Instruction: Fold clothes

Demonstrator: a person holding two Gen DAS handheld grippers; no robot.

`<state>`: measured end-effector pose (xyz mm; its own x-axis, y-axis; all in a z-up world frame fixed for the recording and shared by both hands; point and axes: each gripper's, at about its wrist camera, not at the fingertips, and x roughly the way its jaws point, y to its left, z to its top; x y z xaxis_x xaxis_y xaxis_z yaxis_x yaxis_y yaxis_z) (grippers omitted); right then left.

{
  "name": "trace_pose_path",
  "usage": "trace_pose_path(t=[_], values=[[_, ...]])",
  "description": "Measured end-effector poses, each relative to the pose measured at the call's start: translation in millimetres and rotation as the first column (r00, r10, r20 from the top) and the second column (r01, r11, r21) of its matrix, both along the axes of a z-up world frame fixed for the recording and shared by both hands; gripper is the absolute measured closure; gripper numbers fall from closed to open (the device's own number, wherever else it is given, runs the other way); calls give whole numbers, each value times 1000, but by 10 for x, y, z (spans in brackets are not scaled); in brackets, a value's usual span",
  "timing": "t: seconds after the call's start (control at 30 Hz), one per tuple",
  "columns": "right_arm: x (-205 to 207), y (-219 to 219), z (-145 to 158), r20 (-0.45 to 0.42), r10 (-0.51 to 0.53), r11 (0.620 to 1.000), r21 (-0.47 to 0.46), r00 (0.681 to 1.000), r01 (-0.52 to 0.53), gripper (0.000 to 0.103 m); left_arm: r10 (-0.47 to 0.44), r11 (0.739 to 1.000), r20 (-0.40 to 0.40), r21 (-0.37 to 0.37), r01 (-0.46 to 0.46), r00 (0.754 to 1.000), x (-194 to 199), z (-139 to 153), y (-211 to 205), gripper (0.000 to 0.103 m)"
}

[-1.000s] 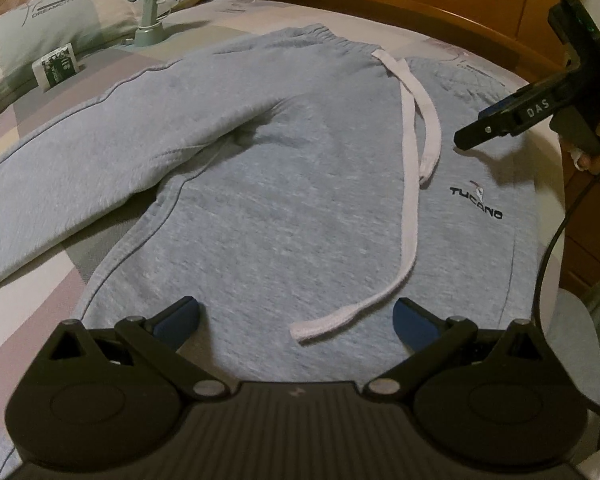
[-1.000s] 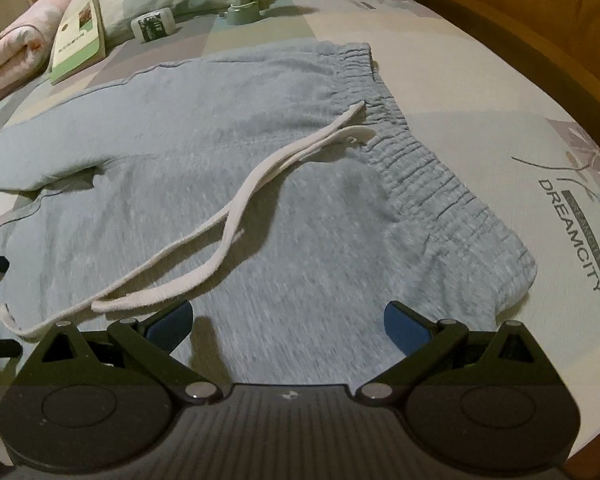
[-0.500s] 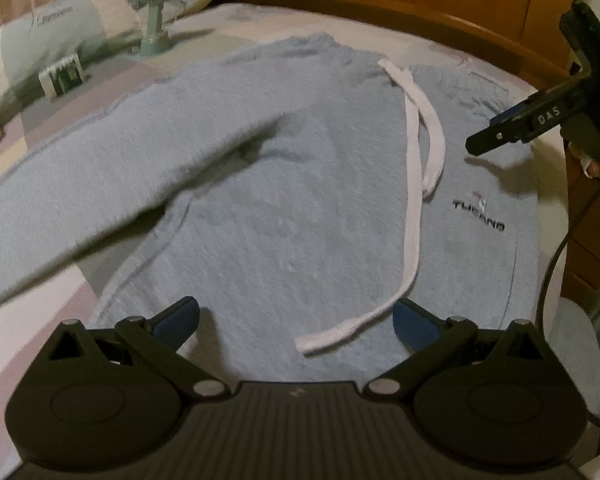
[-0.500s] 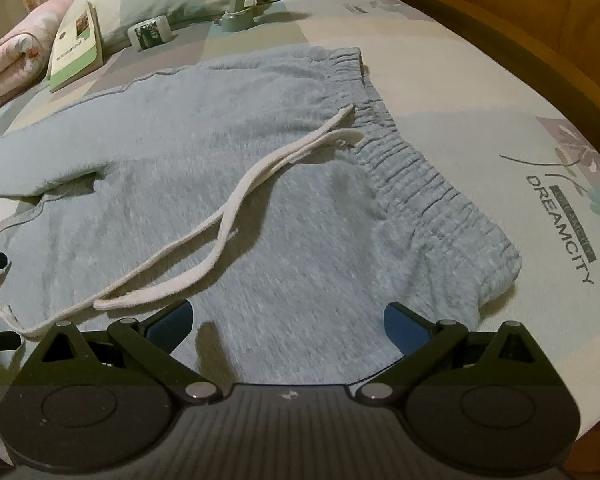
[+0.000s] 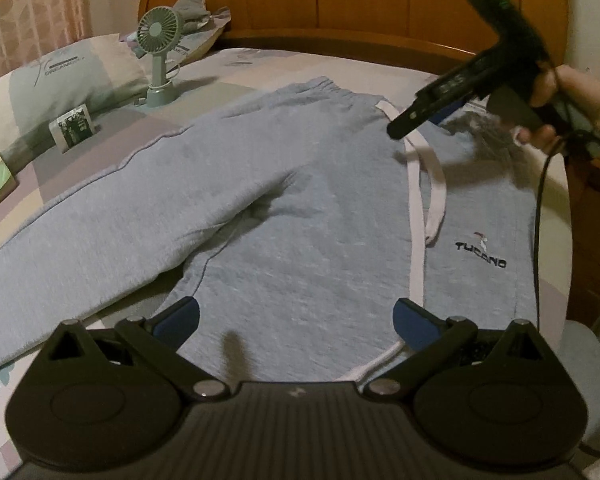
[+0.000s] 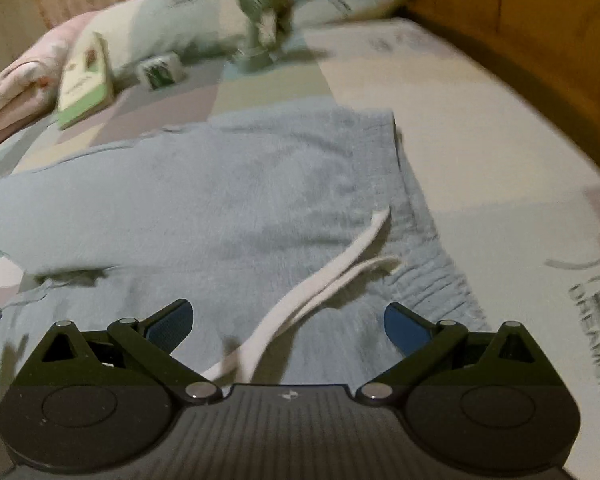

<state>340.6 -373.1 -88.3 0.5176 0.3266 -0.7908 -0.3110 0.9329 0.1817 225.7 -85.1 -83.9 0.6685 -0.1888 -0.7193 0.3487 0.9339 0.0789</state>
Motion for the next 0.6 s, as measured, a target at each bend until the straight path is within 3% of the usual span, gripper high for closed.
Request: trace_pose_path(t=[0.13,0.37,0.47,0.6], values=[[146,-104,-151,-32,-18,1000,19,999,19,0,17,1000,-7,-11,-17,1000,42,-45,45,1],[99,-89,0,-24,-47,999,14,999,48,2,21,999,-4,-43,-21,1000,55,-61,131,1],[155,6,177,17,-15,999,42,1000,15,0,18,999,4,-52,-18,1000,56,-44,148,1],[394,256,196,4,63,992,109,998,-63,0,21,998,20,-53,-20,1000,41,-10,170,1]])
